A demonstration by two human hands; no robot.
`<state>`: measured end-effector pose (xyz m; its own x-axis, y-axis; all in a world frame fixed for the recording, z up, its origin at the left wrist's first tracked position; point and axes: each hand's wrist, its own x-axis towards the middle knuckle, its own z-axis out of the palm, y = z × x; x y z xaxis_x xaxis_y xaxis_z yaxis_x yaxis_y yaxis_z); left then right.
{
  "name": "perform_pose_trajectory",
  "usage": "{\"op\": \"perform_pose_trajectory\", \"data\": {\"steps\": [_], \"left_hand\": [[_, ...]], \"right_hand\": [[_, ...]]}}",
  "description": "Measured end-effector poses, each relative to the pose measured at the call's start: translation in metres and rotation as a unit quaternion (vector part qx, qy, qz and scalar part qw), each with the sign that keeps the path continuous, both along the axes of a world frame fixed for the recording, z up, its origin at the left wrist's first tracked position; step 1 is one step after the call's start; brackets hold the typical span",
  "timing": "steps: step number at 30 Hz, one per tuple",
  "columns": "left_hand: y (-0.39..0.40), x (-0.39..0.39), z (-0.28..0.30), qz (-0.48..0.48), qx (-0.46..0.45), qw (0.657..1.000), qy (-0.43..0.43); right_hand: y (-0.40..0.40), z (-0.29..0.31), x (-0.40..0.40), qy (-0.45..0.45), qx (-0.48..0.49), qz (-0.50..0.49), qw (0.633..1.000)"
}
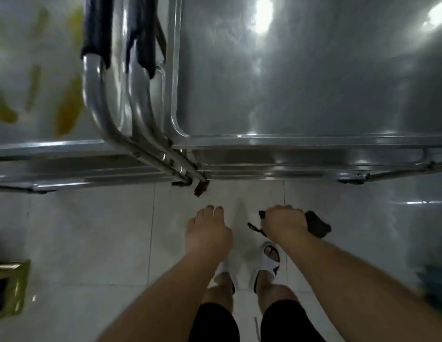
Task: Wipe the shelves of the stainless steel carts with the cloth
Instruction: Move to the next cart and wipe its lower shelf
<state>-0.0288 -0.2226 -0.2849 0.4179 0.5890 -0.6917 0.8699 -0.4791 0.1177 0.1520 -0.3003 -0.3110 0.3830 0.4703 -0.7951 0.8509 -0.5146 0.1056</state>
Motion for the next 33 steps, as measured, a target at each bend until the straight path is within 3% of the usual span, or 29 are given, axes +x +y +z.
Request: {"op": "perform_pose_trajectory", "data": {"steps": [8, 16, 25, 33], "left_hand": [[-0.052, -0.013, 0.129, -0.024, -0.026, 0.999, -0.023], [-0.11, 0.042, 0.202, -0.147, 0.024, 0.988, -0.041], [-0.217, 0.221, 0.253, -0.205, 0.04, 0.973, -0.102], [-0.328, 0.389, 0.292, -0.29, 0.034, 0.949, -0.121]], "right_hand": [[-0.083, 0.151, -0.015, -0.009, 0.039, -0.118, 0.992], [-0.165, 0.234, 0.035, -0.043, 0.083, -0.183, 0.979], [-0.324, 0.294, 0.176, -0.056, 0.154, -0.265, 0.95], [-0.463, 0.319, 0.307, -0.123, 0.191, -0.349, 0.909]]}}
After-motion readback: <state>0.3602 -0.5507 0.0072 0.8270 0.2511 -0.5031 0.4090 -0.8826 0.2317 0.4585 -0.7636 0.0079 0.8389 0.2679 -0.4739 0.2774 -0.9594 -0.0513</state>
